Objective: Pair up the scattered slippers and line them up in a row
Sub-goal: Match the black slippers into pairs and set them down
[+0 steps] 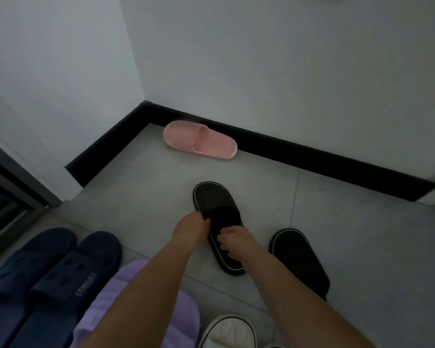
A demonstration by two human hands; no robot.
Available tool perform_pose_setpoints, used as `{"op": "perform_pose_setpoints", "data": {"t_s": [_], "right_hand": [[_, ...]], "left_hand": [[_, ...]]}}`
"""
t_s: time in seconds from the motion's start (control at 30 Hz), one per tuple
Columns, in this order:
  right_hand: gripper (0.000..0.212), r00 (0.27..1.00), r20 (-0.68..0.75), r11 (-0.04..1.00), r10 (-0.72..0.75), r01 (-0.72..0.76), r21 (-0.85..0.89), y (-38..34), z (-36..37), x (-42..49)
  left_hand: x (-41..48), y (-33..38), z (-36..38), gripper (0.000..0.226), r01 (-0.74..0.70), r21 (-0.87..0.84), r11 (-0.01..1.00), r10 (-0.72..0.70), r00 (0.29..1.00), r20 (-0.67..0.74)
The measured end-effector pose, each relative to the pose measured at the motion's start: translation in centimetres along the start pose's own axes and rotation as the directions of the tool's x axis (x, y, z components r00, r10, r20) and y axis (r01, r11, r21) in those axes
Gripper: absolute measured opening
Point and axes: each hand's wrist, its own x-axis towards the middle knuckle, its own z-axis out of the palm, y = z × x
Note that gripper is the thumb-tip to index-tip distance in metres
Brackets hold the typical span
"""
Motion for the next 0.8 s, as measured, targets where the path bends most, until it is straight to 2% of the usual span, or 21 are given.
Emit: {"op": "perform_pose_setpoints", "data": {"t_s": [0.07,0.1,0.17,0.27,0.33,0.43,0.5,0.57,0.67,0.73,0.8], "right_hand": [[0.015,0.998,-0.045,0.995,-0.035,0.03,-0.096,0.5,-1.2,0.0],[0.017,0.989,-0.123,0.988,-0.084,0.066,-0.142,0.5,-2.1,0.2],[0.033,0.932,-0.307,0.966,-0.194,0.127,-0.223,0.2,-4.2,0.2],[0.053,0.819,-0.468,0.94,-0.333,0.247,-0.236,-1.2,-8.1,-0.4],[0.052,0.729,-0.559,0.914,-0.396,0.254,-0.317,-2.0,-11.4,-0.7],[0.033,0.606,-0.606,0.841,-0.515,0.218,-0.495,-1.8,-17.6,-2.1],[0.027,0.626,-0.584,0.812,-0.517,0.142,-0.566,0.0,-22.0,-3.1],[0.028,0.707,-0.563,0.791,-0.428,-0.009,-0.612,2.9,-25.5,-4.1],[0.031,0.792,-0.563,0.746,-0.236,-0.224,-0.627,7.8,-28.1,-5.3],[0.031,0.858,-0.5,0.713,-0.115,-0.279,-0.643,10.3,-27.4,-5.3],[0.031,0.907,-0.421,0.719,-0.015,-0.283,-0.635,12.1,-25.8,-4.9]], "left_hand": [[-0.4,0.1,0.1,0.027,0.026,-0.055,0.998,-0.031,0.994,-0.102],[-0.7,0.4,-0.1,0.024,0.008,-0.085,0.996,-0.022,0.986,-0.165],[-1.4,1.6,-0.9,0.021,-0.088,-0.104,0.991,0.057,0.961,-0.269],[-2.4,5.8,-2.5,0.017,-0.287,-0.141,0.948,0.219,0.904,-0.366],[-2.9,9.6,-3.1,0.016,-0.4,-0.187,0.897,0.314,0.877,-0.364],[-4.2,14.6,-1.8,0.022,-0.502,-0.303,0.81,0.442,0.862,-0.248],[-5.6,16.4,0.7,0.03,-0.541,-0.25,0.803,0.535,0.839,-0.096],[-6.9,16.3,3.8,0.053,-0.544,-0.165,0.823,0.563,0.819,0.107],[-8.0,14.0,7.3,0.095,-0.482,-0.008,0.876,0.45,0.812,0.373],[-8.2,12.6,8.1,0.109,-0.497,0.104,0.861,0.418,0.81,0.41],[-8.1,12.5,8.4,0.107,-0.53,0.174,0.83,0.451,0.821,0.351]]}}
